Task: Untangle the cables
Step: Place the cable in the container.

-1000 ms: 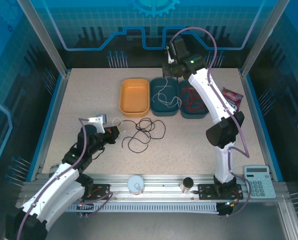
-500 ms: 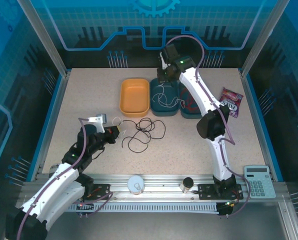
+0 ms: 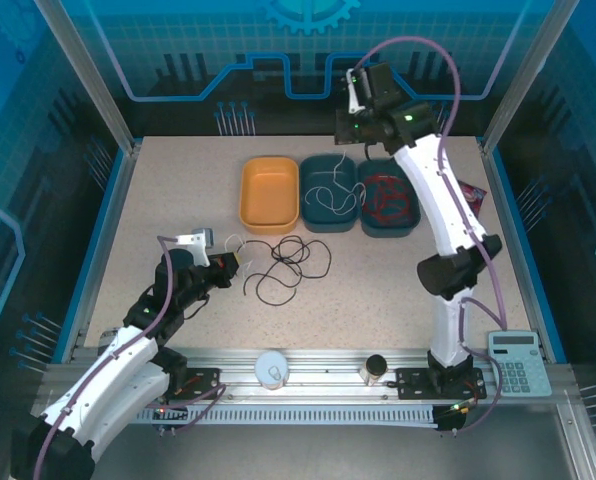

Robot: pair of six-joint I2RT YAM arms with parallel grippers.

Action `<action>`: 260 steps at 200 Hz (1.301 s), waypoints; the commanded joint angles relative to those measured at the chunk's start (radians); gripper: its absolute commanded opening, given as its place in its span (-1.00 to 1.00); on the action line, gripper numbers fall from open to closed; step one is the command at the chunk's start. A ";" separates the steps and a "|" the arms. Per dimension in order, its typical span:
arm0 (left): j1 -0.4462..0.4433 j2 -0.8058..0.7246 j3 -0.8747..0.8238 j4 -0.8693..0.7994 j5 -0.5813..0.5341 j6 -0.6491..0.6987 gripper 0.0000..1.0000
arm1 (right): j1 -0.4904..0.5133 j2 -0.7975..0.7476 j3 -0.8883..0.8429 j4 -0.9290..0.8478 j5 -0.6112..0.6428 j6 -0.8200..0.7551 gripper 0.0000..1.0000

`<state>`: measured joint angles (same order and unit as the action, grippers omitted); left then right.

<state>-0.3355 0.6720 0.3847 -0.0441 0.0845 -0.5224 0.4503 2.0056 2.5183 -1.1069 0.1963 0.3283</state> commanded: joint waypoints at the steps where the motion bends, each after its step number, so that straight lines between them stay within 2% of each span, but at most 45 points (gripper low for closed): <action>1: 0.010 -0.011 0.027 -0.002 0.023 0.010 -1.00 | -0.001 -0.052 -0.015 0.025 0.019 -0.022 -1.00; 62: 0.010 -0.017 0.027 -0.008 0.027 0.004 -1.00 | 0.007 -0.028 -0.057 0.057 -0.018 -0.026 -1.00; 83: 0.010 -0.017 0.031 -0.010 0.026 0.006 -1.00 | 0.009 0.020 -0.065 0.058 -0.044 -0.028 -1.00; 153: 0.010 -0.028 0.028 -0.023 0.018 0.010 -1.00 | 0.012 0.167 -0.092 0.012 -0.011 -0.068 -1.00; 213: 0.010 -0.026 0.027 -0.018 0.025 0.010 -1.00 | 0.011 0.300 -0.109 -0.045 -0.068 -0.076 -1.00; 260: 0.010 -0.027 0.030 -0.023 0.032 0.010 -1.00 | 0.001 0.374 -0.121 -0.050 -0.005 -0.088 -1.00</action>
<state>-0.3355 0.6579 0.3847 -0.0490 0.0883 -0.5224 0.4568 2.3493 2.4027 -1.1202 0.1593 0.2638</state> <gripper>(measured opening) 0.053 0.062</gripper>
